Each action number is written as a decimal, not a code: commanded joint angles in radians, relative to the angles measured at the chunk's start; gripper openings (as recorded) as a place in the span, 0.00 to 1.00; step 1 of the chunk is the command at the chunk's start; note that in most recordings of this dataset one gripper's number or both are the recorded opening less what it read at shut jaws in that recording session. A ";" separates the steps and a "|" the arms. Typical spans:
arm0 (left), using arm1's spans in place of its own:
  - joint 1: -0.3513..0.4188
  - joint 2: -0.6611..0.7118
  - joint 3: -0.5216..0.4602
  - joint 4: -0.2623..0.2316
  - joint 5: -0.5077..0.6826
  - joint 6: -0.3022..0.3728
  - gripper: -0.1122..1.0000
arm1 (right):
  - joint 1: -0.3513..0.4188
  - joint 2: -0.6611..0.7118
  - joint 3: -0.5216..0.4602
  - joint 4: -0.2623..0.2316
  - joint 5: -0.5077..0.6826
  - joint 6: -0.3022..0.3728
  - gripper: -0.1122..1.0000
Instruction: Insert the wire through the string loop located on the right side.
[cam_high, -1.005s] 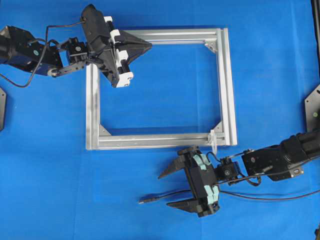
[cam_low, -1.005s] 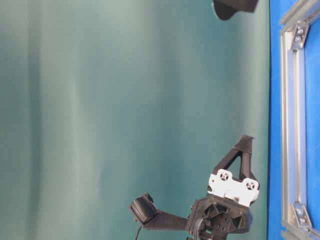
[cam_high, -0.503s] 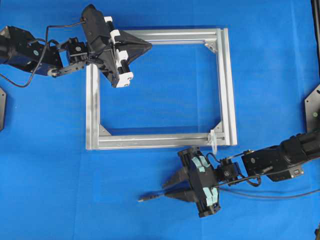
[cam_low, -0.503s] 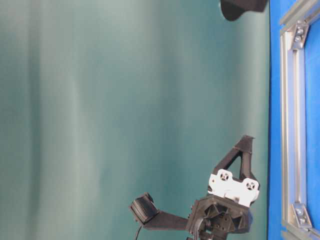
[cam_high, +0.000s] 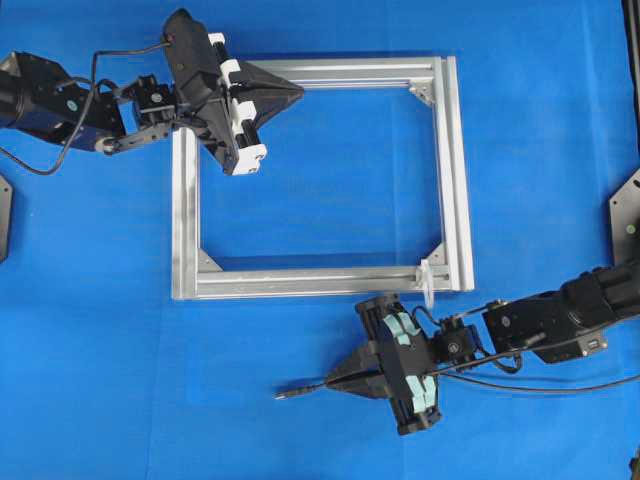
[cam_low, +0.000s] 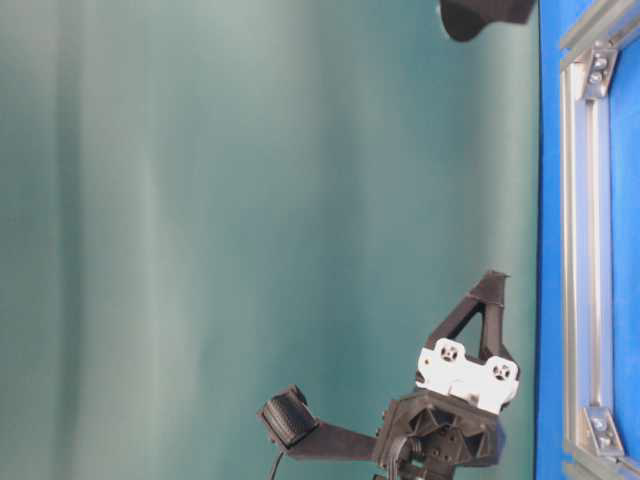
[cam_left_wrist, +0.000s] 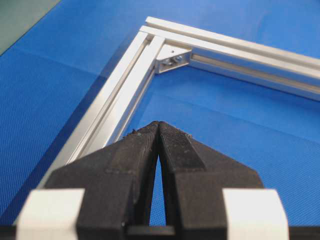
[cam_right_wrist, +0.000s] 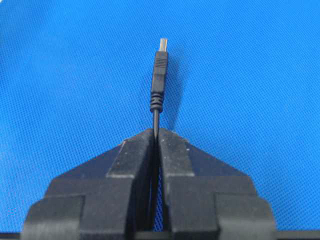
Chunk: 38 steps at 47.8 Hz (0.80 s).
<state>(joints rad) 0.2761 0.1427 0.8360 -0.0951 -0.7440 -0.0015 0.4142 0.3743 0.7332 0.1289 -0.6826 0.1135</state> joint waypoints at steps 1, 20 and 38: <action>0.000 -0.029 -0.008 0.003 -0.003 0.000 0.10 | 0.005 -0.032 -0.015 -0.002 -0.003 0.002 0.07; 0.000 -0.031 -0.008 0.003 -0.003 0.000 0.10 | 0.015 -0.187 -0.009 -0.003 0.118 -0.003 0.07; 0.000 -0.031 -0.006 0.003 -0.002 -0.002 0.10 | 0.015 -0.233 -0.006 -0.003 0.178 -0.005 0.07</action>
<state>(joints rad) 0.2777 0.1427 0.8360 -0.0951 -0.7409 -0.0015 0.4264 0.1718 0.7348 0.1273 -0.5031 0.1074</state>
